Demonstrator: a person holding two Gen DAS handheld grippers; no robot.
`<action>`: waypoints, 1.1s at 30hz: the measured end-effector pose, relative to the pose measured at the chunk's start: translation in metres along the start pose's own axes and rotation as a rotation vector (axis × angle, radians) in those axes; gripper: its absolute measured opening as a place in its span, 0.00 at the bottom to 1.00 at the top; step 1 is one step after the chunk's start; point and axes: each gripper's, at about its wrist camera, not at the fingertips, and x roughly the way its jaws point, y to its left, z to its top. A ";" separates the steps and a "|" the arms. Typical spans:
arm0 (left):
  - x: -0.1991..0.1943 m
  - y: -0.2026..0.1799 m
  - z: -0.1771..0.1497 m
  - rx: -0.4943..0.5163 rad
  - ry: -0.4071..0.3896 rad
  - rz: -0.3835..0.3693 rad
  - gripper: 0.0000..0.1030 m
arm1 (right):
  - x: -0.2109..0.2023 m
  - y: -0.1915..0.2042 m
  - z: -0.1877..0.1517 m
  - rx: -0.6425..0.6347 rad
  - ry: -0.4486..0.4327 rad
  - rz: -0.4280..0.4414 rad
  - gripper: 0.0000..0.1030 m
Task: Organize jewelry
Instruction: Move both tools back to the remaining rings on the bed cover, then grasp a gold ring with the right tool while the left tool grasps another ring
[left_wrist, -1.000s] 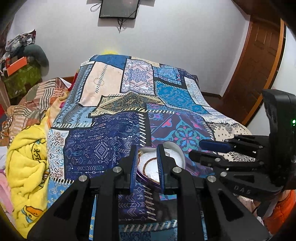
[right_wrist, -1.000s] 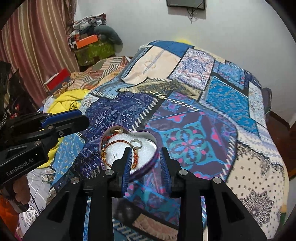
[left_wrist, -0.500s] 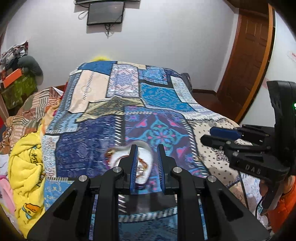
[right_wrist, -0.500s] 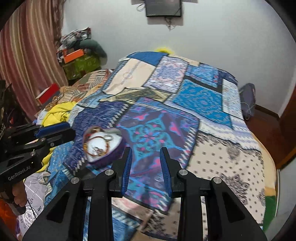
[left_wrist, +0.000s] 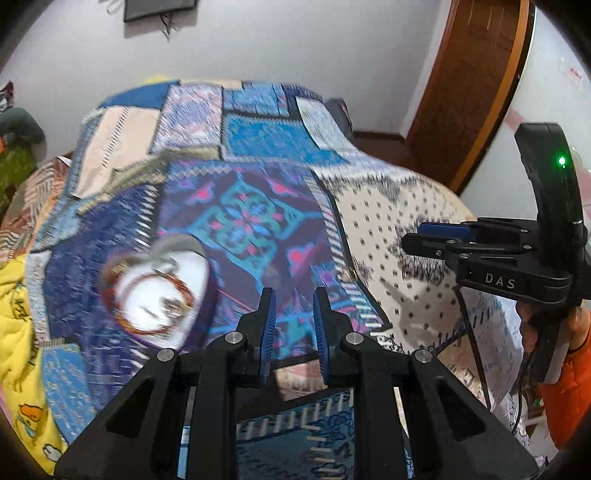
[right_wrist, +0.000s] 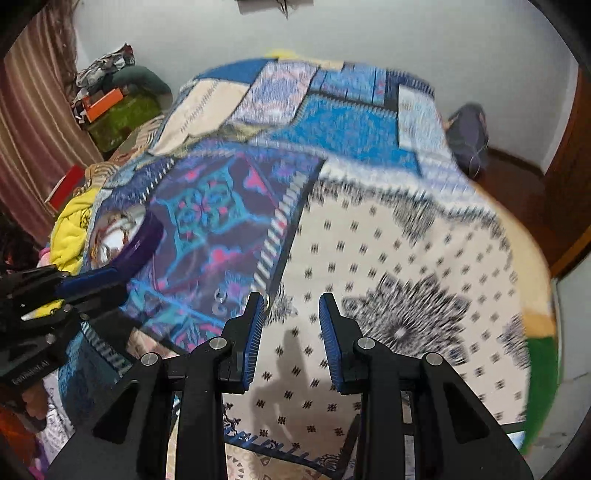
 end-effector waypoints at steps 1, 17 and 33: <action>0.007 -0.002 -0.002 0.000 0.015 -0.009 0.18 | 0.004 0.000 -0.002 0.000 0.011 0.008 0.27; 0.055 0.000 -0.016 -0.027 0.122 -0.041 0.18 | 0.047 0.016 0.000 -0.022 0.052 0.113 0.27; 0.081 -0.015 0.000 0.016 0.140 -0.036 0.19 | 0.026 0.003 -0.011 -0.002 -0.016 0.080 0.19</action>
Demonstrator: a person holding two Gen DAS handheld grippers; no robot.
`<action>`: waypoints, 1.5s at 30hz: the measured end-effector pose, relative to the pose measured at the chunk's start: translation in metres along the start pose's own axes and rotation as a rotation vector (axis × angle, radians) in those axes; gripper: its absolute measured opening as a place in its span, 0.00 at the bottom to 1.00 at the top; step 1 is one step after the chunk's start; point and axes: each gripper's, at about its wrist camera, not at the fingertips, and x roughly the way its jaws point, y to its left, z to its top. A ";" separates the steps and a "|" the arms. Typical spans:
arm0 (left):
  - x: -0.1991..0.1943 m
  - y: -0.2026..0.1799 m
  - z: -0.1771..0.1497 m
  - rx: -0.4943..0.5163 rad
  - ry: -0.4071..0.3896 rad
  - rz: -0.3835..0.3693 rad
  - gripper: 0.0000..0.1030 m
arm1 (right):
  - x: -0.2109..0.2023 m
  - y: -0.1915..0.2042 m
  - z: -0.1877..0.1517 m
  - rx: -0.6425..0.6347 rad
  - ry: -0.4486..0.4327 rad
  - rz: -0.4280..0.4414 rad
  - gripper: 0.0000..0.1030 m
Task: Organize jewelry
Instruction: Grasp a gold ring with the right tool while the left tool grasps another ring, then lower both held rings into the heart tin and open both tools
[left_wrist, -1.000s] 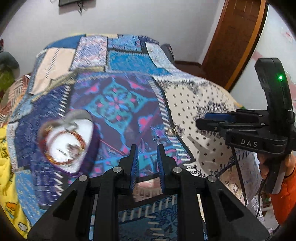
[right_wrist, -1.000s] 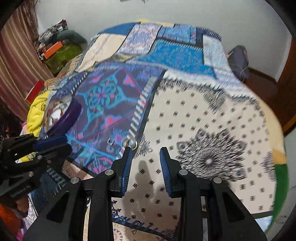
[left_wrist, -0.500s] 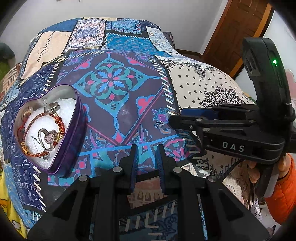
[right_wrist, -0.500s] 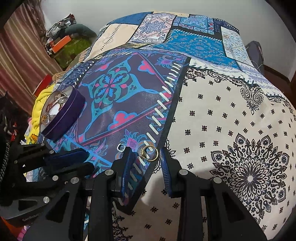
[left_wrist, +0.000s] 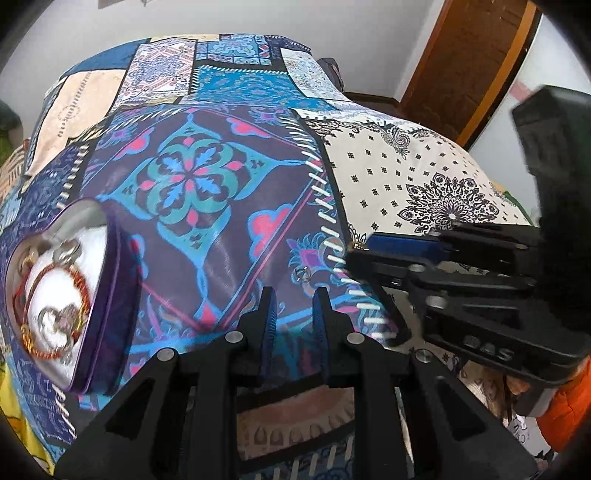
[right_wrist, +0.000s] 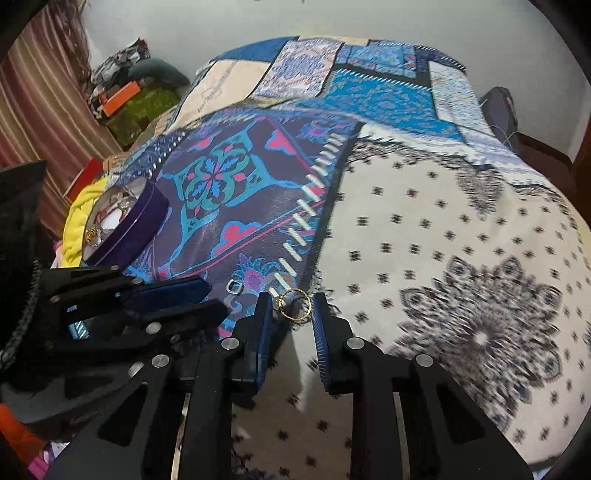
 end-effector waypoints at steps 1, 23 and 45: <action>0.002 -0.001 0.001 0.003 0.001 0.000 0.19 | -0.005 -0.003 -0.002 0.003 -0.009 -0.005 0.19; -0.025 -0.008 -0.003 0.038 -0.076 0.046 0.08 | -0.036 0.001 0.006 0.017 -0.062 -0.025 0.19; -0.161 0.061 -0.012 -0.051 -0.341 0.220 0.08 | -0.063 0.083 0.056 -0.100 -0.216 0.027 0.19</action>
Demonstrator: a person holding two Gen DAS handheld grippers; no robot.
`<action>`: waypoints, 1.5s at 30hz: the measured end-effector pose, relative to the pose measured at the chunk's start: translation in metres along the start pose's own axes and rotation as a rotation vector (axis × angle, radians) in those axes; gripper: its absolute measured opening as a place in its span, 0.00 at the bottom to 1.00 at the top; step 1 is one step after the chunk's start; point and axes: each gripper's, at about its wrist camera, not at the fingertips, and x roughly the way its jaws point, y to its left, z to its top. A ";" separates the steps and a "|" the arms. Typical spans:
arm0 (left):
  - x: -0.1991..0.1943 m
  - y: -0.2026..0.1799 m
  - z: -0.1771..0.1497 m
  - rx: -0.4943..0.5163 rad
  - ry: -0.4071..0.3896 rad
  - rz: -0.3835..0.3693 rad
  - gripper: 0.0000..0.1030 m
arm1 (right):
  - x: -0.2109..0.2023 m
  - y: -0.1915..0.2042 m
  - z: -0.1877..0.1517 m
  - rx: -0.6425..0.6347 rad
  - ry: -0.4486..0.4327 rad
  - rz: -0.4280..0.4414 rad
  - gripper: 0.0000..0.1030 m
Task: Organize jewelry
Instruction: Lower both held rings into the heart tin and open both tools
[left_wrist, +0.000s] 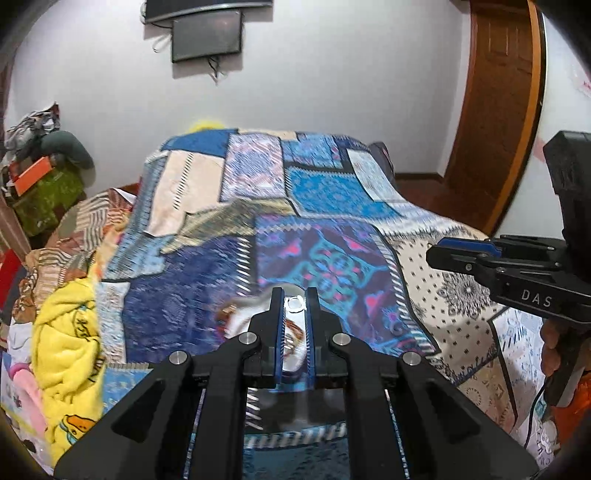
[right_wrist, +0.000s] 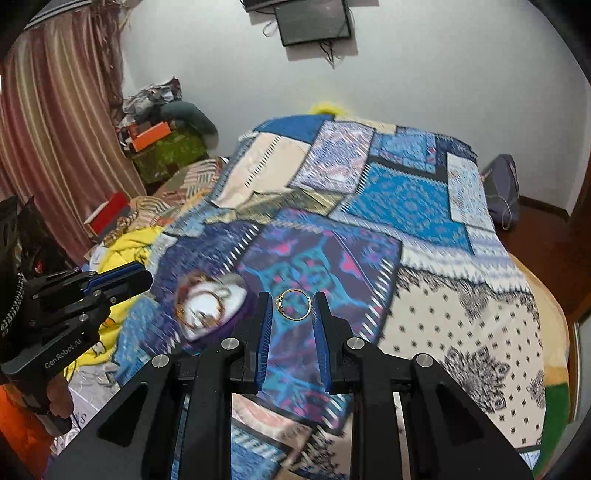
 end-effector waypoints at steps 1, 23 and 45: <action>-0.004 0.006 0.002 -0.011 -0.012 0.005 0.08 | 0.001 0.004 0.003 -0.005 -0.007 0.007 0.19; 0.050 0.057 -0.024 -0.112 0.099 -0.054 0.08 | 0.092 0.045 -0.007 -0.052 0.138 0.123 0.19; 0.081 0.065 -0.022 -0.135 0.119 -0.107 0.08 | 0.110 0.056 -0.012 -0.140 0.195 0.105 0.19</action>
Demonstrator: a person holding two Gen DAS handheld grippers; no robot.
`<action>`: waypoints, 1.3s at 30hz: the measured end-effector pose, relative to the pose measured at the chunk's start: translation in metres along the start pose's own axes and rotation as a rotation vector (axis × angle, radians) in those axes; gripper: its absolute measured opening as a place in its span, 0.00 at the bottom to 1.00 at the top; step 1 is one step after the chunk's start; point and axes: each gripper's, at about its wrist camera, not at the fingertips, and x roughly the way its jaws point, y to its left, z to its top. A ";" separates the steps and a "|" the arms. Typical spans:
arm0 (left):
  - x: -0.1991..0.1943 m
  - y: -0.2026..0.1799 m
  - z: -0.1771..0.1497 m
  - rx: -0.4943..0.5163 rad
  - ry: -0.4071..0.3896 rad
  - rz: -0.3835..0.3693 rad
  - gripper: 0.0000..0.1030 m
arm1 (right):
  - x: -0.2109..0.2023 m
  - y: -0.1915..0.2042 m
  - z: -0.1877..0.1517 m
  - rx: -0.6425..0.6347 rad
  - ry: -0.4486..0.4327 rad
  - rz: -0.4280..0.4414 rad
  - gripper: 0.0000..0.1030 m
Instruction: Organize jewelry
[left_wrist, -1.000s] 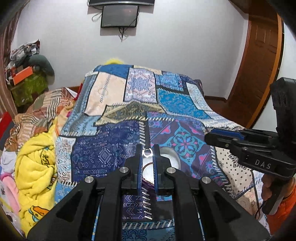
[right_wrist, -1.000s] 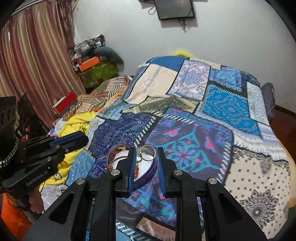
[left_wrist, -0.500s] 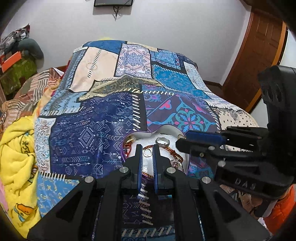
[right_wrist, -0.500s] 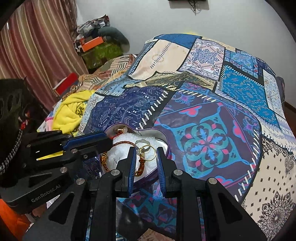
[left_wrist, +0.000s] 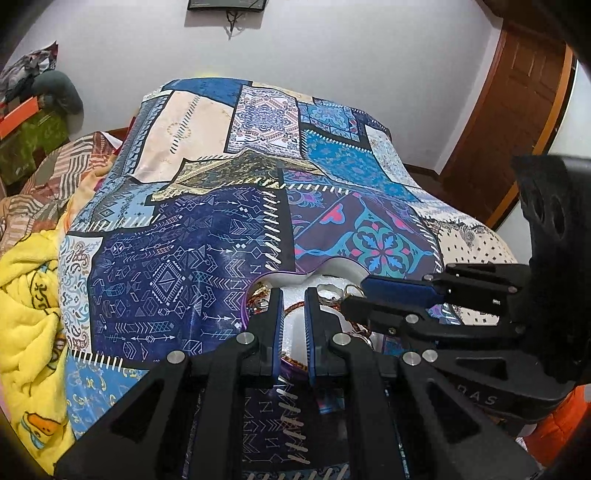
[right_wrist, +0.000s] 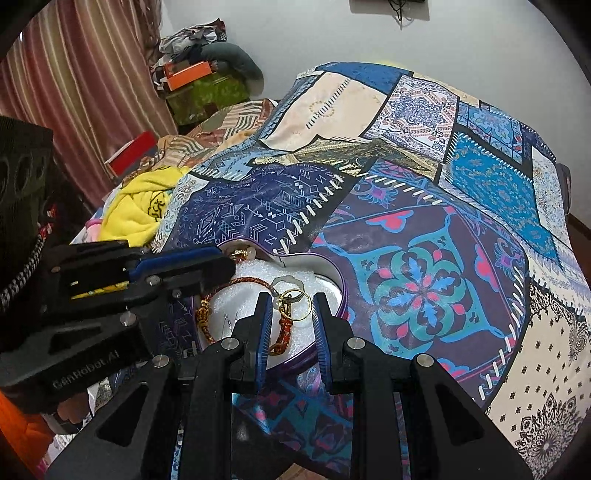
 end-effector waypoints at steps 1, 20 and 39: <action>-0.001 0.001 0.000 -0.003 -0.002 0.005 0.08 | 0.000 0.001 0.000 -0.002 0.004 -0.004 0.20; -0.107 -0.026 0.014 0.026 -0.195 0.069 0.20 | -0.110 0.023 0.008 0.019 -0.207 -0.080 0.31; -0.307 -0.103 -0.026 0.090 -0.676 0.209 0.54 | -0.302 0.105 -0.038 -0.003 -0.766 -0.239 0.69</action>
